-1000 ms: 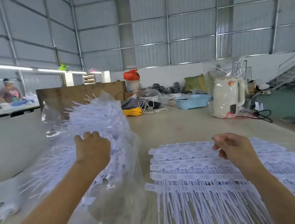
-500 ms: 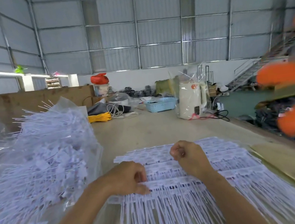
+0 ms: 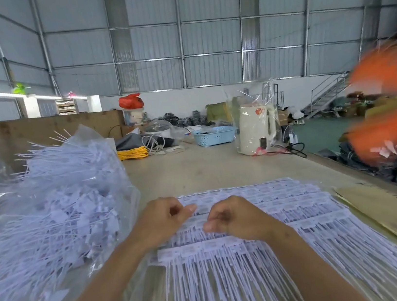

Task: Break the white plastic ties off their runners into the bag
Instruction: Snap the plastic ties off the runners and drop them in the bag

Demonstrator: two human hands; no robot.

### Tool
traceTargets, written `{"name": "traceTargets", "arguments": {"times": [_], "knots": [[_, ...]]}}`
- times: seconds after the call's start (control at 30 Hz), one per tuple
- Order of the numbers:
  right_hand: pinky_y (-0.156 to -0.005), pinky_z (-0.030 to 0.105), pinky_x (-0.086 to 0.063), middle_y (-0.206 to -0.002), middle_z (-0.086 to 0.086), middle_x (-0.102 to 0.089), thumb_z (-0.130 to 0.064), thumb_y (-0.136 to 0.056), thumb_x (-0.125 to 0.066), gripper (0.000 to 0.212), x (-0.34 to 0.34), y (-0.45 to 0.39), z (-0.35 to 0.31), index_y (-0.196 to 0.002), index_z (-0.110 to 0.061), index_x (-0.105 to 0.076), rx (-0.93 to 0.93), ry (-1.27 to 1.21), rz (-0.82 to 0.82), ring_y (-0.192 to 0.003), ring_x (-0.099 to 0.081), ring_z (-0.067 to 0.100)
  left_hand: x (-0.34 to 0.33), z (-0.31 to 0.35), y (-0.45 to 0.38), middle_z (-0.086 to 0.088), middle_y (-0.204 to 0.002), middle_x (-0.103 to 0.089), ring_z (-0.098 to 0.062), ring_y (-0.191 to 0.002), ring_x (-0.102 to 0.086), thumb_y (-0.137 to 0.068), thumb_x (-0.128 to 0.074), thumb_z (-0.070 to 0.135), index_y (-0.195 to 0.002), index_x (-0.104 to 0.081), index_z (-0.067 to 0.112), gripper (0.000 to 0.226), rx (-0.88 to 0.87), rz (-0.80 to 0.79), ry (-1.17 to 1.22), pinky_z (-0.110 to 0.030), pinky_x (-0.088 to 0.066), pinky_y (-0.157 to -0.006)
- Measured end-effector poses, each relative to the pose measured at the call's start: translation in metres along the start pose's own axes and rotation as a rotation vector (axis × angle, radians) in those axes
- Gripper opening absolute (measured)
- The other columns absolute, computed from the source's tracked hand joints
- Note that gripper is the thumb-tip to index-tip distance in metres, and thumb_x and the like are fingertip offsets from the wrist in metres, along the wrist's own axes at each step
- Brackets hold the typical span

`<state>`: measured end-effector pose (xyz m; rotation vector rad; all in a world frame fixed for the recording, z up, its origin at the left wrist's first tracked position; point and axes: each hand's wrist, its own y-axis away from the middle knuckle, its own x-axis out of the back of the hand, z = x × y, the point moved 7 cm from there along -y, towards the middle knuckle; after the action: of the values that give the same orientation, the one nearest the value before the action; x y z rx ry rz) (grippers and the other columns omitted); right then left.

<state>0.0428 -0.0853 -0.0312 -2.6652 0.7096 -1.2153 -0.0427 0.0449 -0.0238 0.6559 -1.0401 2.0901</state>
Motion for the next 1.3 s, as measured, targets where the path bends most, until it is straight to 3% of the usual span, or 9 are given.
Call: {"name": "traceTargets", "arguments": {"times": [0.07,0.17,0.33,0.53,0.73,0.9,1.07,1.2,1.3], "knots": [[-0.073,0.032,-0.050,-0.076,-0.004,-0.069,-0.032,-0.071,-0.081,0.018,-0.019,0.003,0.001,-0.077,-0.018,-0.070,-0.053,0.006,-0.144,-0.072,-0.063,0.011,-0.005,-0.004,0.002,0.002,-0.055,-0.061,-0.014,-0.055,-0.058,-0.085,-0.061,0.050,-0.050,-0.054,0.022,0.046,0.003,-0.063,-0.114,-0.033,-0.048,-0.061],[-0.072,0.021,-0.035,-0.062,-0.024,-0.053,-0.037,-0.065,-0.083,0.025,-0.037,0.003,-0.002,-0.070,-0.032,-0.060,-0.091,0.160,-0.248,-0.064,-0.048,-0.007,-0.007,-0.011,0.002,0.003,-0.049,-0.062,-0.011,-0.046,-0.058,-0.087,-0.060,0.047,-0.051,-0.059,0.018,0.046,0.056,-0.062,0.030,-0.028,-0.050,-0.055],[-0.066,0.024,-0.041,-0.070,-0.014,-0.056,-0.030,-0.071,-0.080,0.019,-0.001,-0.003,-0.012,-0.081,-0.025,-0.065,-0.060,0.228,0.077,-0.065,-0.049,0.004,-0.005,-0.019,0.003,0.002,-0.044,-0.058,-0.007,-0.040,-0.053,-0.088,-0.059,0.046,-0.046,-0.058,0.018,0.050,0.166,0.017,0.256,-0.017,-0.042,-0.047],[-0.066,0.027,-0.035,-0.081,-0.007,-0.054,-0.031,-0.079,-0.072,0.018,0.013,-0.004,-0.022,-0.088,-0.019,-0.062,-0.004,0.299,0.345,-0.081,-0.049,0.015,-0.004,-0.016,0.005,-0.005,-0.045,-0.056,-0.014,-0.039,-0.046,-0.087,-0.064,0.036,-0.052,-0.058,0.011,0.044,0.236,0.097,0.601,-0.024,-0.040,-0.048],[-0.076,0.034,-0.045,-0.105,0.005,-0.062,-0.037,-0.096,-0.046,0.029,-0.002,-0.007,-0.020,-0.119,-0.021,-0.054,0.032,0.382,0.262,-0.097,-0.056,0.026,0.004,0.002,0.006,-0.004,-0.053,-0.064,-0.015,-0.043,-0.058,-0.091,-0.060,0.031,-0.074,-0.061,0.002,0.034,0.133,0.178,0.660,-0.022,-0.050,-0.046],[-0.079,0.036,-0.047,-0.102,0.003,-0.065,-0.025,-0.095,-0.051,0.019,-0.007,-0.007,-0.024,-0.109,-0.019,-0.062,0.069,0.268,0.294,-0.094,-0.057,0.024,-0.013,-0.001,0.006,-0.002,-0.049,-0.054,-0.014,-0.036,-0.042,-0.088,-0.060,0.043,-0.067,-0.056,0.011,0.039,0.196,0.109,0.763,-0.021,-0.031,-0.042],[-0.070,0.034,-0.044,-0.083,-0.001,-0.064,-0.032,-0.091,-0.056,0.014,-0.004,-0.005,-0.025,-0.092,-0.021,-0.065,0.074,0.179,0.361,-0.077,-0.055,0.019,-0.013,-0.002,0.007,0.000,-0.046,-0.050,-0.011,-0.034,-0.040,-0.084,-0.066,0.044,-0.054,-0.059,0.023,0.037,0.212,0.125,0.804,-0.017,-0.029,-0.036],[-0.071,0.033,-0.042,-0.087,0.001,-0.062,-0.035,-0.092,-0.054,0.016,-0.006,-0.006,-0.024,-0.091,-0.021,-0.063,0.066,0.305,0.369,-0.081,-0.055,0.021,-0.013,-0.004,0.007,0.001,-0.043,-0.046,-0.009,-0.034,-0.035,-0.084,-0.069,0.034,-0.058,-0.054,0.012,0.037,0.249,0.139,0.777,-0.015,-0.029,-0.037],[-0.080,0.033,-0.033,-0.102,-0.001,-0.060,-0.037,-0.094,-0.049,0.020,-0.008,-0.006,-0.028,-0.107,-0.030,-0.062,0.077,0.566,0.365,-0.091,-0.058,0.022,-0.009,-0.005,0.005,0.002,-0.037,-0.041,-0.009,-0.031,-0.031,-0.085,-0.069,0.022,-0.051,-0.046,0.012,0.042,0.286,0.138,0.689,-0.014,-0.026,-0.035]]}}
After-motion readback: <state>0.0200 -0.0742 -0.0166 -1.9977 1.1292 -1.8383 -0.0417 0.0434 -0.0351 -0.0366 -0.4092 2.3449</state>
